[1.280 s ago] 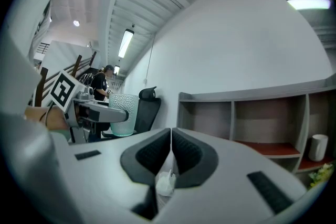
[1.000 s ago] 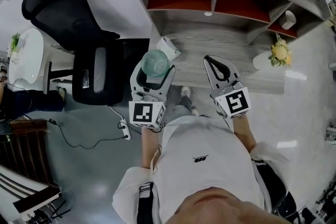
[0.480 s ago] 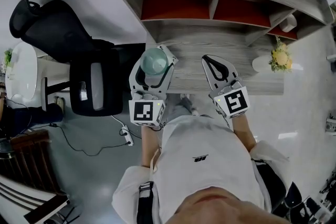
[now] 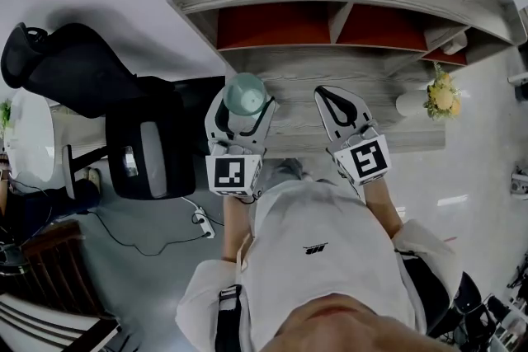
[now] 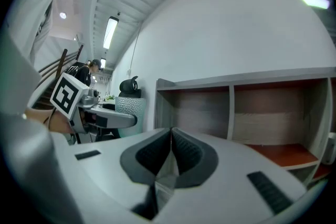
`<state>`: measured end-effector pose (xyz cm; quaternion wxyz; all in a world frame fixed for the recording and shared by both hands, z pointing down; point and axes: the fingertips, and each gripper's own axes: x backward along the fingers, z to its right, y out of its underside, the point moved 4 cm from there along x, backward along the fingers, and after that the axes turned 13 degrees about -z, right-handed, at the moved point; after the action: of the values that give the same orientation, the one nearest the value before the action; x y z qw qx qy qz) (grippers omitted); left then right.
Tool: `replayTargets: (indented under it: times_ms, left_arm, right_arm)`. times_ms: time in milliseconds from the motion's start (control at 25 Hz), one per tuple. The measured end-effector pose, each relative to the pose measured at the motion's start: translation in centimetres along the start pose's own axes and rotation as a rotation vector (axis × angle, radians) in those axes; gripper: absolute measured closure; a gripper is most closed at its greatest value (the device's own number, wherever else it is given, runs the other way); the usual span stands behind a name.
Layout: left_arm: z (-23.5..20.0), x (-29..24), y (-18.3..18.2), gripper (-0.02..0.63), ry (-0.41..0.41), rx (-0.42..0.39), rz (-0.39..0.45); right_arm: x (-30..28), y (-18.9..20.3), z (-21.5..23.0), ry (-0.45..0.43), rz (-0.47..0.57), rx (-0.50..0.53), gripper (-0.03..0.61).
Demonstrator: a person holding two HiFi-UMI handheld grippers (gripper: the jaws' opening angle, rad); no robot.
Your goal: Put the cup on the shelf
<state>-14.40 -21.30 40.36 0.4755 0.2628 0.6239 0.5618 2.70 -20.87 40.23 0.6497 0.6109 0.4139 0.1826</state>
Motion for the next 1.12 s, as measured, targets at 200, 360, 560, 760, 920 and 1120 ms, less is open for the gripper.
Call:
replayTargets:
  times_ms: [200, 360, 560, 760, 920, 1120]
  left_arm:
    - [-1.4, -2.2, -0.2, 0.241, 0.028, -0.003, 0.008]
    - [-2.3, -3.9, -0.2, 0.241, 0.045, -0.011, 0.009]
    - [-3.0, -6.1, 0.0, 0.241, 0.071, -0.017, 0.006]
    - [-3.4, -8.2, 0.0, 0.241, 0.101, -0.029, -0.003]
    - [-3.7, -9.8, 0.3, 0.241, 0.119, -0.028, -0.008]
    - [-4.0, -11.6, 0.5, 0.241, 0.139, -0.037, -0.017]
  right_arm:
    - [-1.9, -0.7, 0.6, 0.017, -0.006, -0.005, 0.549]
    - [-3.2, -0.8, 1.2, 0.036, -0.01, -0.01, 0.549]
    - [-4.7, -0.6, 2.0, 0.054, -0.019, -0.024, 0.549]
    - [-5.9, -0.3, 2.7, 0.073, -0.038, -0.036, 0.549]
    - [-6.9, -0.3, 3.3, 0.08, -0.051, -0.04, 0.549]
    - [-8.2, -0.4, 3.9, 0.083, -0.062, -0.056, 0.549]
